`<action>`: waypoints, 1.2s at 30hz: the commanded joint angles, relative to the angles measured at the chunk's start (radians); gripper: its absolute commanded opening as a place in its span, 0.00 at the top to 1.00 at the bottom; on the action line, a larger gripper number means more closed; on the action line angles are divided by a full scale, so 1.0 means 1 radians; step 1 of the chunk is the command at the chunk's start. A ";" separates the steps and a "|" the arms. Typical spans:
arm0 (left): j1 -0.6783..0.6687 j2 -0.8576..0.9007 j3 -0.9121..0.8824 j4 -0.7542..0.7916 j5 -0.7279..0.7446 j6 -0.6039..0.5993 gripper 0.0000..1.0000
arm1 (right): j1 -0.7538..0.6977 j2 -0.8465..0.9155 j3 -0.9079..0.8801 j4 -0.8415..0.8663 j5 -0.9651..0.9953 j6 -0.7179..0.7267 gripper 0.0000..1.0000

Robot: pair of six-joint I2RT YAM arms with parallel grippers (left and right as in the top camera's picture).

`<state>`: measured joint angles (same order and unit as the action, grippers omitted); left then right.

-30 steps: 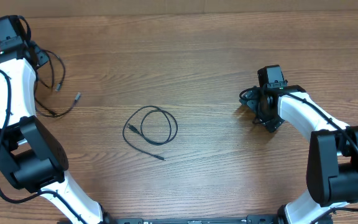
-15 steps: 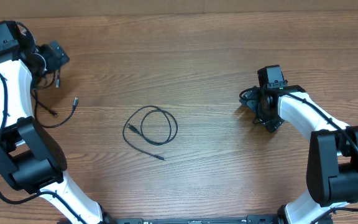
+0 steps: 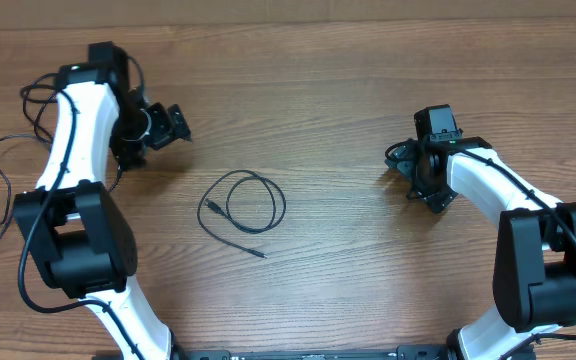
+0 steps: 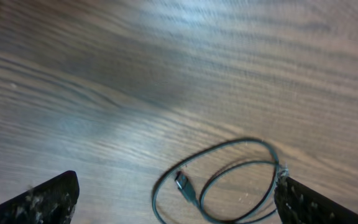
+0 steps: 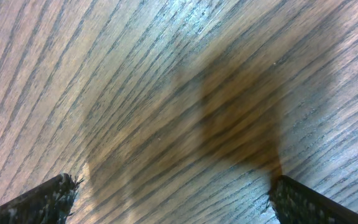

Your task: Untangle cables

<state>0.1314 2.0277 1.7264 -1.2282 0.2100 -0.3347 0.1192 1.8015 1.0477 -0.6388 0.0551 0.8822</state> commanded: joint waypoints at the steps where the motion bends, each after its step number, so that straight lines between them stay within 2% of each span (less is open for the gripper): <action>1: -0.045 0.007 -0.005 -0.033 -0.045 -0.002 0.00 | 0.003 0.008 -0.014 0.002 -0.035 0.008 0.00; 10: -0.178 0.007 -0.078 -0.047 -0.064 -0.002 0.00 | 0.003 0.008 -0.013 0.002 -0.035 0.008 0.00; 17: -0.269 0.007 -0.274 0.078 -0.060 -0.003 0.00 | 0.003 0.008 -0.014 0.002 -0.035 0.008 0.00; 20: -0.308 0.007 -0.364 0.143 -0.053 -0.048 0.00 | 0.003 0.008 -0.014 0.002 -0.035 0.008 0.00; 26: -0.356 0.007 -0.431 0.187 -0.052 -0.065 0.00 | 0.003 0.008 -0.013 0.002 -0.035 0.008 0.00; 27: -0.362 0.007 -0.431 0.187 -0.052 -0.067 0.04 | 0.003 0.008 -0.014 0.002 -0.035 0.008 0.00; 28: -0.371 0.007 -0.431 0.187 -0.052 -0.066 0.14 | 0.003 0.008 -0.014 0.002 -0.035 0.008 0.00; 29: -0.376 0.007 -0.431 0.190 -0.052 -0.066 0.32 | 0.003 0.008 -0.013 0.002 -0.035 0.008 0.00; 30: -0.386 0.007 -0.431 0.198 -0.056 -0.066 0.89 | 0.003 0.008 -0.013 0.002 -0.035 0.008 0.00; 31: -0.390 0.007 -0.431 0.210 -0.061 -0.066 0.96 | 0.003 0.008 -0.013 0.002 -0.035 0.008 0.00; 35: -0.392 0.007 -0.431 0.270 -0.061 -0.066 0.96 | 0.003 0.008 -0.014 0.002 -0.035 0.008 0.00; 36: -0.392 0.007 -0.431 0.282 -0.061 -0.066 0.87 | 0.003 0.008 -0.014 0.003 -0.035 0.008 0.00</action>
<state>-0.2558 2.0159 1.3178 -0.9901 0.1463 -0.3969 0.1192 1.8015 1.0477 -0.6388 0.0551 0.8829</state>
